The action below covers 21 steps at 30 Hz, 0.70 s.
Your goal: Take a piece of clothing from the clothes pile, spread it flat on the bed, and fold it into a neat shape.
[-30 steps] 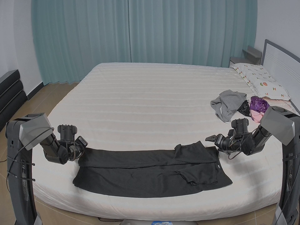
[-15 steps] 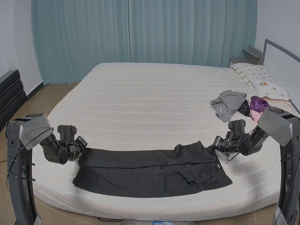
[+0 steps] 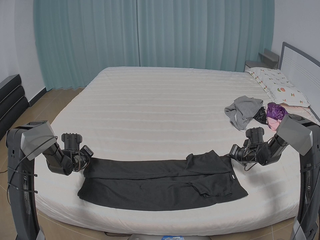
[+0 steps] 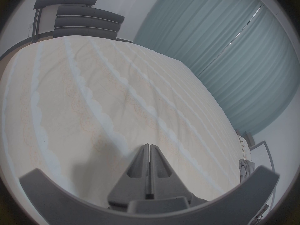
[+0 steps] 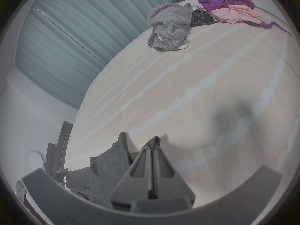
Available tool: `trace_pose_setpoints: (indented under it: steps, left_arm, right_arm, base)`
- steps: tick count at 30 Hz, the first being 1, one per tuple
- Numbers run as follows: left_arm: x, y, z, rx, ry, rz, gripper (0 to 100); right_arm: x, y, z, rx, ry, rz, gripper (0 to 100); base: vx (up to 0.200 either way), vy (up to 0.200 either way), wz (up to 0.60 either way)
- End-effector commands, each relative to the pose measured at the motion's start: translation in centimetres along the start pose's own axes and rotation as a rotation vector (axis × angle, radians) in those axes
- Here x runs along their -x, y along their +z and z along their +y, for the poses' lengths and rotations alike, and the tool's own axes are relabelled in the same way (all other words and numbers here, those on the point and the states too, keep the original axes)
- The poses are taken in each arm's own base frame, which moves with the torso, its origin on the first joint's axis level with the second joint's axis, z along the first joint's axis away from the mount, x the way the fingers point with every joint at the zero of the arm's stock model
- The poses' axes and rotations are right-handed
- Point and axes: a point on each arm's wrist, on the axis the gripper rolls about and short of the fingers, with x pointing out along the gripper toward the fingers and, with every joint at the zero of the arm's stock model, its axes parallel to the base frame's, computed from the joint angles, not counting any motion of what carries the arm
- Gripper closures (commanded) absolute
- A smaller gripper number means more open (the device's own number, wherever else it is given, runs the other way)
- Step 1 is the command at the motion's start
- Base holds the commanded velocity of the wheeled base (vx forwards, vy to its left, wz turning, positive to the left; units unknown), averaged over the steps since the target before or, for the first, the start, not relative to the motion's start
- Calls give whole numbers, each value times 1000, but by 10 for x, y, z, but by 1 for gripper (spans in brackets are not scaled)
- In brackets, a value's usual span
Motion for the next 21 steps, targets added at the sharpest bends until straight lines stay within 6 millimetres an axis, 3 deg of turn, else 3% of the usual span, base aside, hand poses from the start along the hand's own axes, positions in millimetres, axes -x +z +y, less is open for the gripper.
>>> trace_pose_setpoints:
  steps: [1, 17, 18, 20, 21]
  left_arm:
    - [0, -1, 1, 1, 2, 2, 100]
    - [-1, -1, 2, 0, 3, 5, 100]
    - [-1, -1, 2, 0, 3, 5, 100]
    - [2, 2, 2, 8, -6, 13, 100]
    - [3, 4, 3, 11, -9, 14, 0]
  right_arm:
    - [0, 1, -3, -4, -6, -1, 100]
    - [2, 3, -13, 19, -23, -10, 100]
    - [3, 3, -12, 21, -22, -11, 0]
    - [6, 4, -17, 37, -28, -10, 0]
    - [8, 4, -17, 36, -25, -8, 0]
  base:
    - [0, 0, 0]
    - [0, 0, 0]
    - [0, 0, 0]
    - [0, 0, 0]
    - [0, 0, 0]
